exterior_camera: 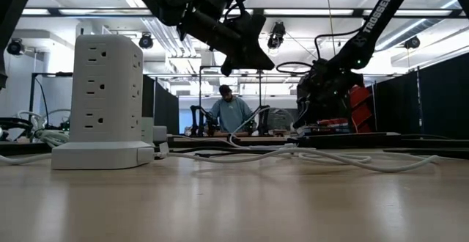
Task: Insert USB
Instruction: Insert the white charger cable into the black outlet extension
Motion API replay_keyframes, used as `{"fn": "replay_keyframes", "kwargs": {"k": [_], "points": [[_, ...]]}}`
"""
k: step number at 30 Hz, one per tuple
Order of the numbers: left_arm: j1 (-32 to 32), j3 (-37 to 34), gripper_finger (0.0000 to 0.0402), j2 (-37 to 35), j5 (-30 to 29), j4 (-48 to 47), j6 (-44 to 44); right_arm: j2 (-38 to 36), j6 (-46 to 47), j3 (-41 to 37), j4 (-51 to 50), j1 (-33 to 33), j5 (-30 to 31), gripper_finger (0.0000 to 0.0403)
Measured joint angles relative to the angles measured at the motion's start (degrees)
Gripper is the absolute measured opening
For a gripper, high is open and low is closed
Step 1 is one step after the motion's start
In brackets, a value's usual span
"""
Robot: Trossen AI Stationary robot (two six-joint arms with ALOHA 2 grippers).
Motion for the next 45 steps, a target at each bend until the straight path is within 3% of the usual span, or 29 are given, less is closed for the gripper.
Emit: {"fn": "replay_keyframes", "kwargs": {"k": [14, 23, 30, 37, 45], "points": [[0.37, 0.0, 0.0025, 0.0, 0.0, -0.11, 0.22, -4.96, -6.85, 0.0, -7.84, -0.17, 2.37, 0.0], [0.87, 0.0, 0.0025, 0.0, 0.02, -0.04, 0.24, -4.03, -3.55, 0.02, -1.27, -0.24, -10.44, 0.0], [0.87, 0.0, 0.0025, 0.0, 0.96, -0.07, 2.25, -0.01, -6.86, 0.02, 0.71, -0.24, -9.47, 0.0], [0.87, -0.02, 0.0025, 0.0, 1.14, -0.36, 3.28, 0.55, -11.35, 0.09, 2.5, 0.15, -1.64, 0.0], [0.87, -0.02, 0.0025, 0.0, 1.33, -0.75, 3.28, 0.52, -10.3, 0.09, 1.36, 0.85, -1.58, 0.0]]}}
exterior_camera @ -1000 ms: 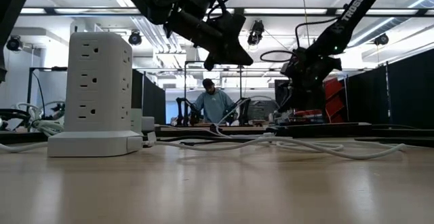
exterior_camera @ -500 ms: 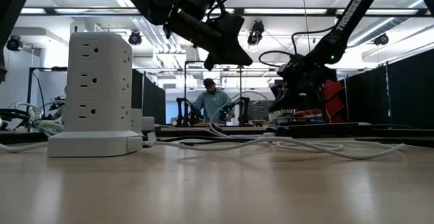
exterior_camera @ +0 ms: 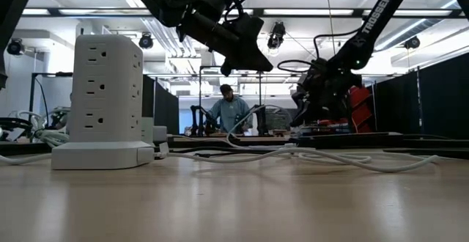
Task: Insert USB
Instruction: Insert the white charger cable into the black outlet extension
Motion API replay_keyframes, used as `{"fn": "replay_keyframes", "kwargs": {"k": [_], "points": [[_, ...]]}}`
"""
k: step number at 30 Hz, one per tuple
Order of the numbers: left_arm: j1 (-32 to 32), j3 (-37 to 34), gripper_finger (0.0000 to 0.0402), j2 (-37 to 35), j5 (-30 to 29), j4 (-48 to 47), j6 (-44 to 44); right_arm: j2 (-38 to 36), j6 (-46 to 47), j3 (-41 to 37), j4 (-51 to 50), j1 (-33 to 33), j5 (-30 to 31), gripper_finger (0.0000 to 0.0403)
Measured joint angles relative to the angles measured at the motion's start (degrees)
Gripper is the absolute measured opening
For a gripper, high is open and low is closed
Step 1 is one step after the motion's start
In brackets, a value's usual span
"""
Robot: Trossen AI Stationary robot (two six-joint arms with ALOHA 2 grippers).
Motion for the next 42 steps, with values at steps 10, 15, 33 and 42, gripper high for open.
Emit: {"fn": "replay_keyframes", "kwargs": {"k": [10, 15, 33, 42], "points": [[0.0, 0.0, 0.0025, 0.0, -0.02, -1.07, 0.0, -1.44, -3.48, -0.02, -7.87, 0.32, 0.16, 0.0], [-0.05, 0.0, 0.0025, 0.51, 1.44, 0.72, -0.12, -3.53, -3.57, -0.11, -8.88, 1.11, 0.31, 0.0], [-8.17, 17.01, 0.0025, 26.79, -4.27, 10.36, -1.44, -20.11, -0.09, 0.07, -14.34, 1.71, 0.11, 0.0], [-7.22, 32.23, 0.0025, 37.22, -11.52, -12.26, -0.45, -18.21, -2.86, -0.77, -16.24, 1.33, -1.94, 0.0]]}}
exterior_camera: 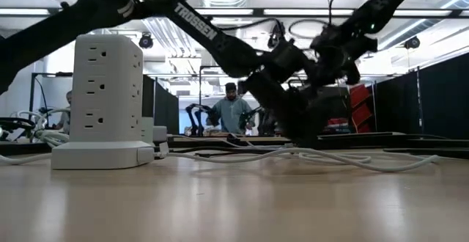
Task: Insert USB
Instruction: Insert the white charger cable into the black outlet extension
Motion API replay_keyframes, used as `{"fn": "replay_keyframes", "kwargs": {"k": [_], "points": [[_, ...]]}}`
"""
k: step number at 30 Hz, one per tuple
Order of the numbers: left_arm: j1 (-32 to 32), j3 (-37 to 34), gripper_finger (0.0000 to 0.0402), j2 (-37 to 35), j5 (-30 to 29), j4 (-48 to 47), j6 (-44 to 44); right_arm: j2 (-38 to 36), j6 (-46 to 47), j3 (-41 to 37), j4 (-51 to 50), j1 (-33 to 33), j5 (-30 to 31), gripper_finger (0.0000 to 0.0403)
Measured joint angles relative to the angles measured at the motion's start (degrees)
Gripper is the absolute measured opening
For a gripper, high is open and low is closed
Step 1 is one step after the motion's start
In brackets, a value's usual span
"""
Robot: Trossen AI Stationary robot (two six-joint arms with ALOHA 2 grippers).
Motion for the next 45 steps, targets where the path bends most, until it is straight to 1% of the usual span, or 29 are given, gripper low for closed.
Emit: {"fn": "replay_keyframes", "kwargs": {"k": [2, 4, 6, 9, 15, 19, 21, 24, 28, 33, 37, 42, 45], "points": [[0.7, -0.73, 0.0025, -0.43, -0.45, 0.51, 0.5, 2.59, -0.91, -0.93, -0.38, -0.02, -2.44, 0.0], [1.4, -1.58, 0.0025, -0.87, -1.23, 0.87, 0.46, 5.33, -2.3, -1.17, 0.05, -0.3, -3.27, 0.0], [2.0, -2.17, 0.0025, -1.28, -1.89, 1.21, 0.29, 7.72, -4.09, -1.16, 0.8, -0.44, -2.98, 0.0], [3.01, -2.5, 0.0025, -1.44, -2.02, 1.56, 0.24, 10.13, -4.42, -1.18, 2.03, -0.48, -0.56, 0.0], [5.48, -3.71, 0.0024, -1.58, -1.58, 3.15, -2.34, 10.39, -5.41, -1.16, 4.48, -0.62, -0.69, 0.0], [5.93, -4.5, 0.0024, -1.64, -0.76, 5.01, -4.75, 10.41, -7.46, -1.2, 7.48, -0.85, -1.01, 0.0], [5.82, -4.54, 0.0024, -1.64, -0.43, 5.31, -4.75, 10.73, -7.49, -1.2, 9.77, -1.03, -2.45, 0.0], [5.82, -4.59, 0.0024, -2.07, 1.0, 5.13, -4.73, 12.7, -7.54, -1.2, 12.73, -1.54, -6.04, 0.0], [5.82, -4.61, 0.0024, -3.42, 2.13, 5.5, -4.45, 16.96, -7.67, -1.1, 16.22, -1.57, -6.52, 0.0], [5.78, -4.58, 0.0024, -4.01, 3.37, 5.72, -4.35, 19.92, -10.63, -0.17, 16.7, -1.64, -7.17, 0.0], [5.78, -4.58, 0.0023, -4.11, 4.62, 5.69, -4.45, 19.81, -11.02, -0.02, 16.64, -2.34, -6.83, 0.0], [5.78, -4.58, 0.0023, -4.13, 4.84, 5.66, -4.68, 19.53, -14.43, -0.09, 15.64, -4.01, -6.61, 0.0], [5.78, -4.58, 0.0023, -4.2, 4.86, 5.71, -4.68, 19.53, -17.17, -0.12, 14.31, -4.72, -9.02, 0.0]]}}
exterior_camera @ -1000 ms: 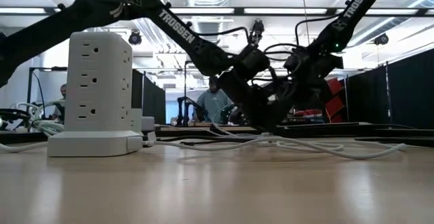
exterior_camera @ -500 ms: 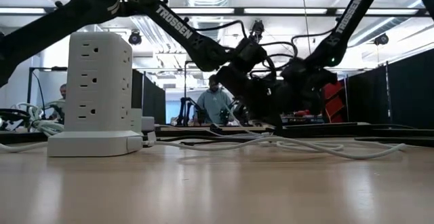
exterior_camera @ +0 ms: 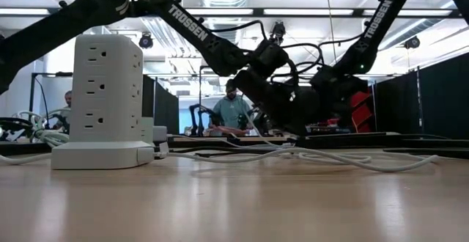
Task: Insert USB
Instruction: Insert the white charger cable into the black outlet extension
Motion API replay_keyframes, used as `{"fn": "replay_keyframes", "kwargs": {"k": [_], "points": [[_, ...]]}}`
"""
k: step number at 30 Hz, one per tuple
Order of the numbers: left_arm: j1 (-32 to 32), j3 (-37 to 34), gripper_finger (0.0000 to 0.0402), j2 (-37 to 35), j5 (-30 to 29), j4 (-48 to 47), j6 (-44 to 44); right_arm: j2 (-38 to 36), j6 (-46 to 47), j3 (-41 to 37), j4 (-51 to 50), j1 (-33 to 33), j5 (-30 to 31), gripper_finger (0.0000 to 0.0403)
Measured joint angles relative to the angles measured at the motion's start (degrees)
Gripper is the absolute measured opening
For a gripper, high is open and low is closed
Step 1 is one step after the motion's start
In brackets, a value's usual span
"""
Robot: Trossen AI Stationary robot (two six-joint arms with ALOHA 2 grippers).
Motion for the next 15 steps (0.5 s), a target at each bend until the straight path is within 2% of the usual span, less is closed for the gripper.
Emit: {"fn": "replay_keyframes", "kwargs": {"k": [10, 15], "points": [[-0.07, 0.0, 0.0023, 0.0, 0.2, 0.48, -0.16, 0.12, -6.51, -0.03, 0.11, -0.13, -1.87, 0.0], [-0.42, 0.0, 0.0023, 0.0, 0.24, 0.79, -1.11, 0.22, -6.9, 0.03, 0.46, -0.22, -2.05, 0.0]]}}
